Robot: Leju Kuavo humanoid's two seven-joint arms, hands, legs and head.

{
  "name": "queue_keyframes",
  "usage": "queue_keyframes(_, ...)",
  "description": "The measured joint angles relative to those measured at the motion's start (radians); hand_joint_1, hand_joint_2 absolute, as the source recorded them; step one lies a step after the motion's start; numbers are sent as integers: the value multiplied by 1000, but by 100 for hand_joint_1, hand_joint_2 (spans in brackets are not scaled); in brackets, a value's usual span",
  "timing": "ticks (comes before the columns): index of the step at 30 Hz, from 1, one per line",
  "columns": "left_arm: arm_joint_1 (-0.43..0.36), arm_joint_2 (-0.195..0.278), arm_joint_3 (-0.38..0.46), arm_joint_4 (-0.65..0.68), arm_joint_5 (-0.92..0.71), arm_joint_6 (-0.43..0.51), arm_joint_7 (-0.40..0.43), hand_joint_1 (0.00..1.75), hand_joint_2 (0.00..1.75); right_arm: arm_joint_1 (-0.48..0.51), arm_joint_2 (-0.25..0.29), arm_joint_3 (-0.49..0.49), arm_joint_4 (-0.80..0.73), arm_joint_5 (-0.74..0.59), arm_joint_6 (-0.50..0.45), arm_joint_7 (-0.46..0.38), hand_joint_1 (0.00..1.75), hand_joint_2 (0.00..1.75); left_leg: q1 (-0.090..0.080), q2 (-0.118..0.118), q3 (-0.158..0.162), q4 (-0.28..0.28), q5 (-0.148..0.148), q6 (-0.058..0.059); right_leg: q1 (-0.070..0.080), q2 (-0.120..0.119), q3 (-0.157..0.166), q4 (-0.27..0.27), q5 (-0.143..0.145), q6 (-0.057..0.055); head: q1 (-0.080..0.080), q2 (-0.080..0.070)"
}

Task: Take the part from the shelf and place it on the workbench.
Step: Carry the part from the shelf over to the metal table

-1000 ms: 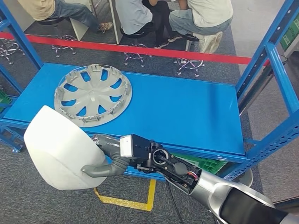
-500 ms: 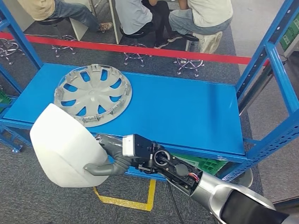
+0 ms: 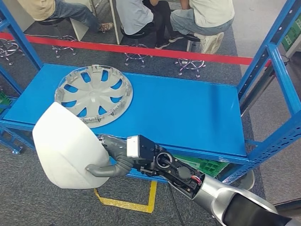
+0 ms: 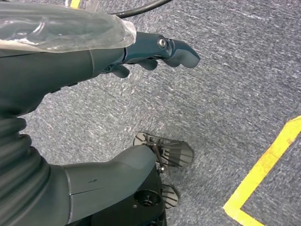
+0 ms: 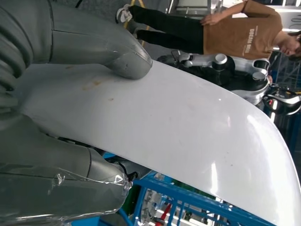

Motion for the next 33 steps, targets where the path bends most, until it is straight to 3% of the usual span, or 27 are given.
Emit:
queue_keyframes(23, 21, 6, 1, 0, 1, -1, -24, 0, 175, 18, -13, -45, -90, -28, -90, -3, 175, 175, 0, 0, 0, 0, 0, 0, 0, 0, 0, 0, 0, 0, 0, 0)
queue_keyframes(33, 8, 9, 1, 0, -36, -6, 14, 0, 175, 52, -34, -73, -118, -29, -128, -20, 175, 175, -6, 1, 0, 3, -4, 4, -5, 0, 1, -1, 0, 2, 0, 0)
